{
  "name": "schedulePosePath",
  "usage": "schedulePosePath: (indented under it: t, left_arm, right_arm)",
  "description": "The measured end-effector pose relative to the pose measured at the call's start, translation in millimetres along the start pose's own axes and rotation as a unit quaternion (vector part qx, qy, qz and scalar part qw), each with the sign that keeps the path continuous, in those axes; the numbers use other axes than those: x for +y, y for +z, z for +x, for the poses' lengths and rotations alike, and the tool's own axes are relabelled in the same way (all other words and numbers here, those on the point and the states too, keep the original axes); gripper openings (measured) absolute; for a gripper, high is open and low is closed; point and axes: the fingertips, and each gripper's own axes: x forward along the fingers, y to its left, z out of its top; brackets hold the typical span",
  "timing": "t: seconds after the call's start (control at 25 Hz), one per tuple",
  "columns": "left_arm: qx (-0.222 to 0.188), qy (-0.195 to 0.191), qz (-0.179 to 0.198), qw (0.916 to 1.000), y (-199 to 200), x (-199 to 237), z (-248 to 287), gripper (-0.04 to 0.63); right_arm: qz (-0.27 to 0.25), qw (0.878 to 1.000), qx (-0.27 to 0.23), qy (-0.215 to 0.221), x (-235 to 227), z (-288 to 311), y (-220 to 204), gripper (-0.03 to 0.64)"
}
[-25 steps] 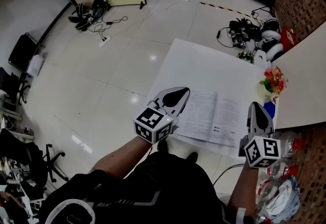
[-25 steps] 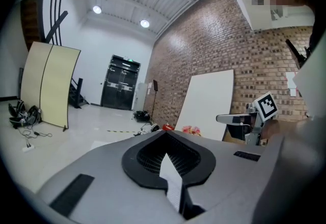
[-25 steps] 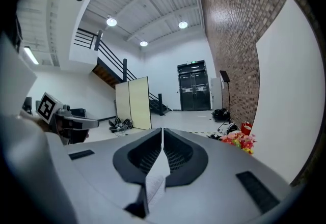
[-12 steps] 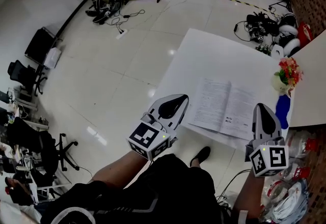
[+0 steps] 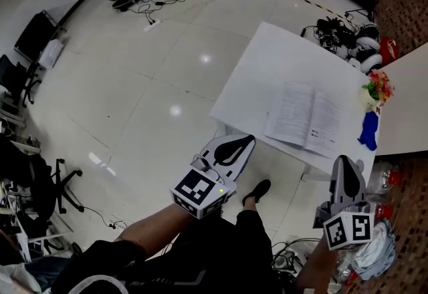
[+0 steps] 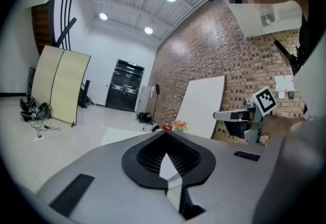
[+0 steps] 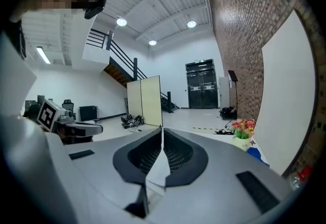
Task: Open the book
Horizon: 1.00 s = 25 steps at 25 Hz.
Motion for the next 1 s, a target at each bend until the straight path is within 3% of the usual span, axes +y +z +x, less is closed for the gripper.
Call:
schedulePosePath:
  t: [0.28,0.48,0.76,1.0]
  left_arm:
    - [-0.005,-0.02,0.0,0.9998,3.0,-47.9,-49.0,-0.005]
    - [-0.014,-0.014,0.018,0.9996,11.3,-106.5,-66.8,-0.005]
    - [-0.022,0.027,0.017,0.9993,1.9,-220.2,-98.2,-0.005]
    - [-0.007,0.067,0.028,0.9973,-8.3,-279.1,-145.7,-0.005]
  right_arm:
    - [-0.005,1.0,-0.017,-0.023,22.8,-80.5,11.7,0.003]
    - [-0.008,0.999,-0.041,-0.01,16.9,-144.2,14.3,0.003]
    - [-0.015,0.998,-0.048,0.041,0.2,-257.1,-8.8,0.003]
    - [-0.003,0.996,-0.05,0.071,-5.4,-313.9,-26.3,0.003]
